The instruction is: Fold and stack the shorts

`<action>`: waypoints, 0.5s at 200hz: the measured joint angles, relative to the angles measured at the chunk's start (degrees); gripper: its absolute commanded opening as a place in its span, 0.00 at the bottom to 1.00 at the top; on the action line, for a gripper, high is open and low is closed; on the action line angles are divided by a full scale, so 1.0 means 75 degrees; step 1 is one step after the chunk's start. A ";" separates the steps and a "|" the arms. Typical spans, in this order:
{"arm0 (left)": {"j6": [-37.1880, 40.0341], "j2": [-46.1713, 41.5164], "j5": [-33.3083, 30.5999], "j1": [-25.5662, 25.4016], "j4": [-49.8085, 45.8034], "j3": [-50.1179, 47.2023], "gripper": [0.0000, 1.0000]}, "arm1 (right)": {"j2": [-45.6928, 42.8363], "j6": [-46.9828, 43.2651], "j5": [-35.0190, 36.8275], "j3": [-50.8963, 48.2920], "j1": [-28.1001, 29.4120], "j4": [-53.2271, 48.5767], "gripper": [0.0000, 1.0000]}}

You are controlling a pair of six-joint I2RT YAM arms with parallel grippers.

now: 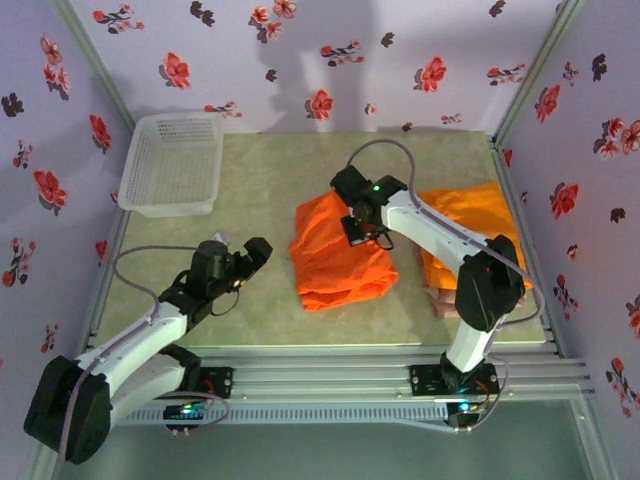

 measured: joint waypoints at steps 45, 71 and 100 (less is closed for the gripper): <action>-0.0006 -0.0003 0.0000 0.0000 0.0003 -0.0003 0.99 | 0.0006 -0.0344 0.1376 0.0895 -0.0484 -0.1594 0.00; -0.0029 -0.0003 0.0000 0.0000 0.0003 -0.0003 0.99 | 0.0006 -0.0402 0.1725 0.1562 -0.0734 -0.2183 0.00; -0.0029 -0.0003 0.0000 0.0012 0.0006 -0.0003 0.99 | 0.0009 -0.0463 0.1979 0.2250 -0.0778 -0.2707 0.00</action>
